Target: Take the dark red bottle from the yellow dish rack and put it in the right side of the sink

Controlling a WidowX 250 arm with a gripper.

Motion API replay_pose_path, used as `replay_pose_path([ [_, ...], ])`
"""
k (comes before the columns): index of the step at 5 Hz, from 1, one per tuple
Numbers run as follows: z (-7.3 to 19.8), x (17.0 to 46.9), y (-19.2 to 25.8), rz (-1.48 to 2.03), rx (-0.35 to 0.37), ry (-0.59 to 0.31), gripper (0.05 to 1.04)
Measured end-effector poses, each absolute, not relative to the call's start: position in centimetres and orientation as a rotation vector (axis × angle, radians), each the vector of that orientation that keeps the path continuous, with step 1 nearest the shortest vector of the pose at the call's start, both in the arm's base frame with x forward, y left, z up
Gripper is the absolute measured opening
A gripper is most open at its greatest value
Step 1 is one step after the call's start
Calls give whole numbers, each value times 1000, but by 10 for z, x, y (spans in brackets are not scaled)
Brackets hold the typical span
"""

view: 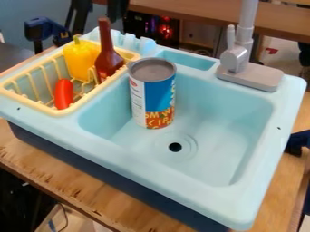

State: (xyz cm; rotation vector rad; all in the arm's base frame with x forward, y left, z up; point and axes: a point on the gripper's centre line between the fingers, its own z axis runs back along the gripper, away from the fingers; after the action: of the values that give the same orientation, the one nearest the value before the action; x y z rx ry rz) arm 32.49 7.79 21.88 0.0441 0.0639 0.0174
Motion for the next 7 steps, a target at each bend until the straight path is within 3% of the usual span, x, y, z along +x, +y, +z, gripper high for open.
replay_pose_path([
  [4,188,344,95,6,24,155,993],
  [5,182,346,94,8,13,163,928],
  [7,181,349,92,3,-5,147,375],
])
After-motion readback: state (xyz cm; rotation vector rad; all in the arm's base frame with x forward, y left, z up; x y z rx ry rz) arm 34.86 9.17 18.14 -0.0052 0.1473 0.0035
